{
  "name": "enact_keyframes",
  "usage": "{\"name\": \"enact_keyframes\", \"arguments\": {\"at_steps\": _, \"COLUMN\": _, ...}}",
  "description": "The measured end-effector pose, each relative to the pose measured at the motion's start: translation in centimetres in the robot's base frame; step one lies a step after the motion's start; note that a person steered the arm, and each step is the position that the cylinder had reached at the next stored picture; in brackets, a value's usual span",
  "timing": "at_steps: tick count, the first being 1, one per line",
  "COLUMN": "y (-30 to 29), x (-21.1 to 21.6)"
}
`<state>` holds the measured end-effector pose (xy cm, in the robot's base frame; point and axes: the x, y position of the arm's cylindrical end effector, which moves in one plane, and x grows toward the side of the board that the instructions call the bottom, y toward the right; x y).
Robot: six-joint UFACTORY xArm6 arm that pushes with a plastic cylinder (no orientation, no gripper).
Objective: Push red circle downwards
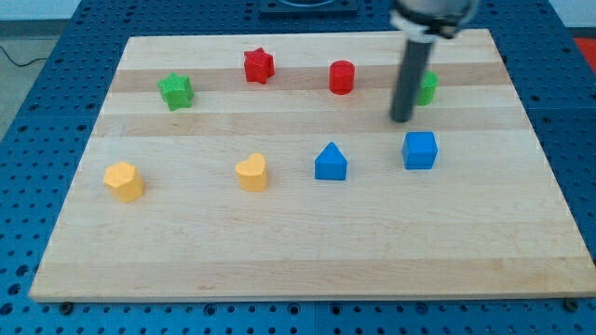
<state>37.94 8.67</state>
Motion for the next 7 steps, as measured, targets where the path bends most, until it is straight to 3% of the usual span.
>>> {"name": "enact_keyframes", "arguments": {"at_steps": 1, "y": -8.4, "x": -0.1}}
{"name": "enact_keyframes", "arguments": {"at_steps": 2, "y": -11.0, "x": -1.9}}
{"name": "enact_keyframes", "arguments": {"at_steps": 5, "y": -7.6, "x": -10.8}}
{"name": "enact_keyframes", "arguments": {"at_steps": 6, "y": -3.6, "x": -10.0}}
{"name": "enact_keyframes", "arguments": {"at_steps": 7, "y": -1.1, "x": -6.6}}
